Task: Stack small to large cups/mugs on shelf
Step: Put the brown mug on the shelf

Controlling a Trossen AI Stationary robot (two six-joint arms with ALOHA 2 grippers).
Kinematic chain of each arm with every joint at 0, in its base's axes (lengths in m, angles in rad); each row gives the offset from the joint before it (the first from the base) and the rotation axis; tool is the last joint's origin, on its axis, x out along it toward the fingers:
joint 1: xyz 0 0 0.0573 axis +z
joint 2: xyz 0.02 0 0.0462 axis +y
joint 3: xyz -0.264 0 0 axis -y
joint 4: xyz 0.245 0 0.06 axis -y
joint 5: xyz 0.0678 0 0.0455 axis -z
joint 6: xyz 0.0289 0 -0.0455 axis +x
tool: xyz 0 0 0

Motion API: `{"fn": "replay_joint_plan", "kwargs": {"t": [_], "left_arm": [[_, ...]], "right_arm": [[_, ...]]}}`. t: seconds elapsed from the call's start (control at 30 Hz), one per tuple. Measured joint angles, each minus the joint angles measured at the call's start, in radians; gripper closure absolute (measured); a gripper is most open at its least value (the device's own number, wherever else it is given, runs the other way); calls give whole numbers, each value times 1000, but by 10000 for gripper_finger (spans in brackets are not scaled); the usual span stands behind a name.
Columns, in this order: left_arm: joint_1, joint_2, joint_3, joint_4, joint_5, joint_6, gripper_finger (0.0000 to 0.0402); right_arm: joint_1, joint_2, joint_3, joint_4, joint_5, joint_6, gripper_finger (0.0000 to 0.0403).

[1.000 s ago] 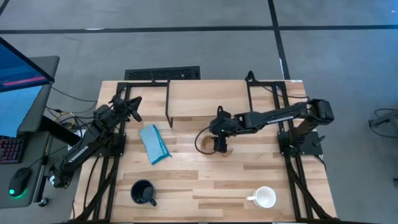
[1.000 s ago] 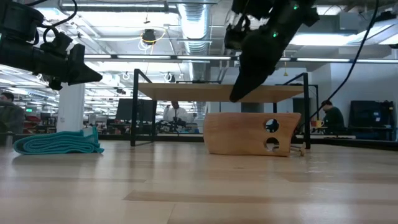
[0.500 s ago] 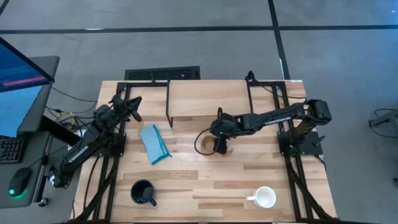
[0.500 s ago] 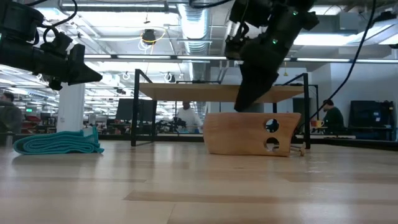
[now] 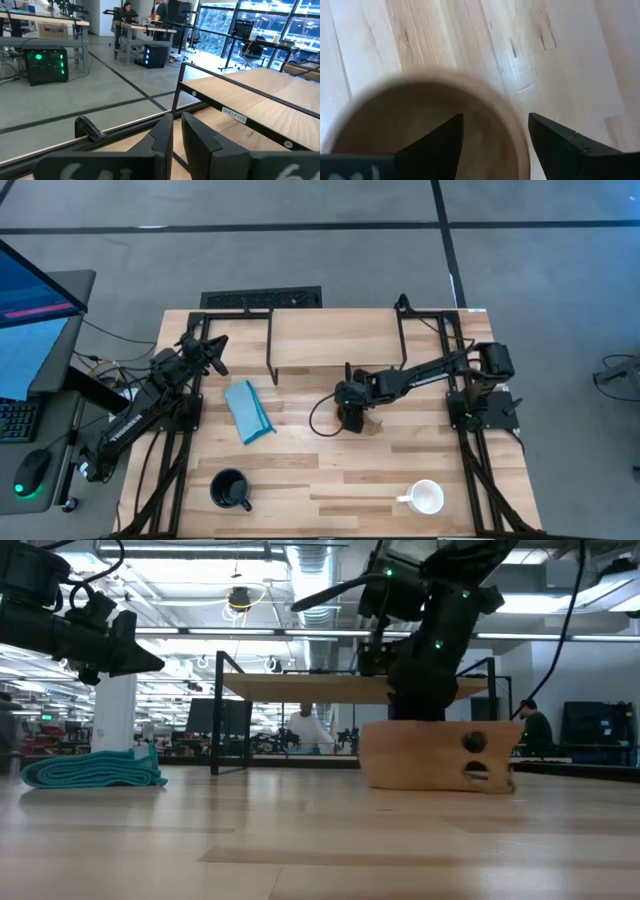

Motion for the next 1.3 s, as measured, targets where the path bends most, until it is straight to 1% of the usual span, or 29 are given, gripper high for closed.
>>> {"fn": "replay_joint_plan", "kwargs": {"t": [0.1,0.23,0.37,0.53,0.63,0.77,1.1,1.3], "left_arm": [[0,0,0,0,0,0,372],[0,0,0,0,0,0,372],[0,0,0,0,0,0,372],[0,0,0,0,0,0,372],[0,0,0,0,0,0,372],[0,0,0,0,0,0,372],[0,0,0,0,0,0,372],[0,0,0,0,0,0,372]], "right_arm": [[0,0,19,-9,0,-2,182],[0,-7,38,-25,1,-9,227],[4,-11,53,-38,1,-69,269],[2,-11,58,-37,0,-86,300],[3,-11,58,-38,0,-97,305],[3,-11,58,-50,0,-154,305],[2,-11,58,-57,0,-242,305],[2,-11,58,-57,0,-262,305]]}}
